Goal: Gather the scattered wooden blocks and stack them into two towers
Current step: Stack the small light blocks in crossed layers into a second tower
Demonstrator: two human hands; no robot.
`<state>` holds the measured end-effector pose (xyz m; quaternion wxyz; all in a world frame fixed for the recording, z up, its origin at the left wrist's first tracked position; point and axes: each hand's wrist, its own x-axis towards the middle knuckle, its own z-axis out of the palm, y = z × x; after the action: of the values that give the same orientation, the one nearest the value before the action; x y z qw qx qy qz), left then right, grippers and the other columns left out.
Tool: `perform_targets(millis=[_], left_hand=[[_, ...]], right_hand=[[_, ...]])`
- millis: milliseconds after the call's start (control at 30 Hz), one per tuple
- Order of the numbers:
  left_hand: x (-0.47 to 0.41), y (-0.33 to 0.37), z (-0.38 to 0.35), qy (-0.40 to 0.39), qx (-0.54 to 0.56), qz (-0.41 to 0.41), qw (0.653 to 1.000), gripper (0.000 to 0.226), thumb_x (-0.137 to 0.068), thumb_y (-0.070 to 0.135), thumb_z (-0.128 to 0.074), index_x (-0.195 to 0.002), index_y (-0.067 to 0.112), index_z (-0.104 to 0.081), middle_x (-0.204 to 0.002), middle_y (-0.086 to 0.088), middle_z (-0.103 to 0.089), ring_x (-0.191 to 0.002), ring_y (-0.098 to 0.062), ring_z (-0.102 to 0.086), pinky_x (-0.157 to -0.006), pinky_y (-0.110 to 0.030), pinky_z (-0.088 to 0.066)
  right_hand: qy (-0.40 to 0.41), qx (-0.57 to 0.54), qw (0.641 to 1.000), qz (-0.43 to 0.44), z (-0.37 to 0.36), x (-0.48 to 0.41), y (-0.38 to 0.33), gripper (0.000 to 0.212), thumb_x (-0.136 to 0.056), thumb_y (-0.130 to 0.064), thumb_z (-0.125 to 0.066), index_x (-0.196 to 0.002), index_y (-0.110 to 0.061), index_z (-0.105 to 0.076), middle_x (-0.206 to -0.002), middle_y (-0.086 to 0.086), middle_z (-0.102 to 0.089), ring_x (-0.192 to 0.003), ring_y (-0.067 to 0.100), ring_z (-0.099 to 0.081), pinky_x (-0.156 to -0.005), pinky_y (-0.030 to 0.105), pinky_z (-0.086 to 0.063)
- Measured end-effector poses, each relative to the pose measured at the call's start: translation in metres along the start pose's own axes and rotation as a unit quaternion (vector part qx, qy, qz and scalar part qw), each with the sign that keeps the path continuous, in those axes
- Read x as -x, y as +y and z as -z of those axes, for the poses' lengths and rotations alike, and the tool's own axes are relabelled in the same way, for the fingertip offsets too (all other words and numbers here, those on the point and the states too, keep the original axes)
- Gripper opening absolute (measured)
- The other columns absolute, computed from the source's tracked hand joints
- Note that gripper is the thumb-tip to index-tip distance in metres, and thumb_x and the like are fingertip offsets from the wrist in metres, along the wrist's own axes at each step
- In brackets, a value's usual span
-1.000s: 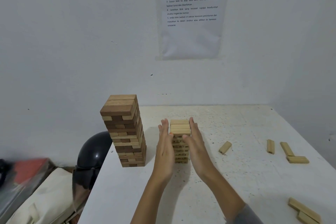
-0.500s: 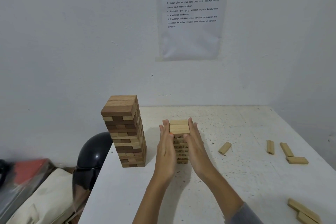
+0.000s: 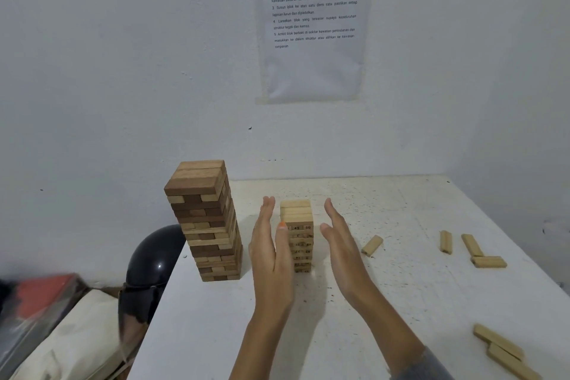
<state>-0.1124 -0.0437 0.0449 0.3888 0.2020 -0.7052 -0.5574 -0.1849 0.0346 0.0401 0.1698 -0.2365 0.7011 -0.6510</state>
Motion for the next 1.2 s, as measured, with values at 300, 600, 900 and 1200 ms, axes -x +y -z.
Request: perform_targets(millis=[300,600,900,1200], left_hand=[[0.042,0.022,-0.033,-0.051,-0.001,-0.091,0.995,0.034,-0.09,0.024,-0.045,-0.121,0.034,-0.056,-0.119,0.021,-0.057,-0.117,-0.005,-0.051,-0.094,-0.018,-0.04],[0.085,0.0,-0.091,-0.231,-0.068,-0.088,0.967,0.029,-0.089,0.019,-0.047,-0.109,0.039,-0.056,-0.114,0.027,-0.057,-0.111,0.002,-0.05,-0.093,-0.018,-0.039],[0.099,-0.019,-0.142,-0.393,-0.148,-0.153,0.895,0.042,-0.093,0.001,-0.047,-0.127,0.022,-0.058,-0.126,0.009,-0.059,-0.117,-0.004,-0.048,-0.1,-0.01,-0.031],[0.102,-0.035,-0.167,-0.478,-0.196,-0.258,0.816,0.048,-0.088,0.03,-0.033,-0.119,0.014,-0.065,-0.117,-0.001,-0.067,-0.107,-0.017,-0.058,-0.092,-0.032,-0.043]], right_hand=[[0.122,0.021,0.991,0.056,0.067,0.043,0.003,0.028,-0.097,-0.01,-0.05,-0.109,-0.028,-0.067,-0.113,-0.018,-0.065,-0.104,-0.008,-0.056,-0.083,0.007,-0.042],[0.244,0.086,0.966,-0.001,0.16,0.095,0.03,0.033,-0.091,0.002,-0.055,-0.091,-0.026,-0.073,-0.089,-0.012,-0.073,-0.086,0.001,-0.064,-0.071,0.018,-0.045],[0.28,0.192,0.94,-0.04,0.202,0.142,0.068,0.025,-0.078,-0.01,-0.078,-0.089,-0.03,-0.068,-0.092,-0.008,-0.066,-0.081,-0.001,-0.057,-0.072,0.017,-0.047],[0.248,0.194,0.948,-0.042,0.216,0.157,0.079,0.034,-0.067,-0.01,-0.086,-0.089,-0.027,-0.067,-0.082,-0.001,-0.065,-0.074,0.003,-0.057,-0.067,0.013,-0.046]])
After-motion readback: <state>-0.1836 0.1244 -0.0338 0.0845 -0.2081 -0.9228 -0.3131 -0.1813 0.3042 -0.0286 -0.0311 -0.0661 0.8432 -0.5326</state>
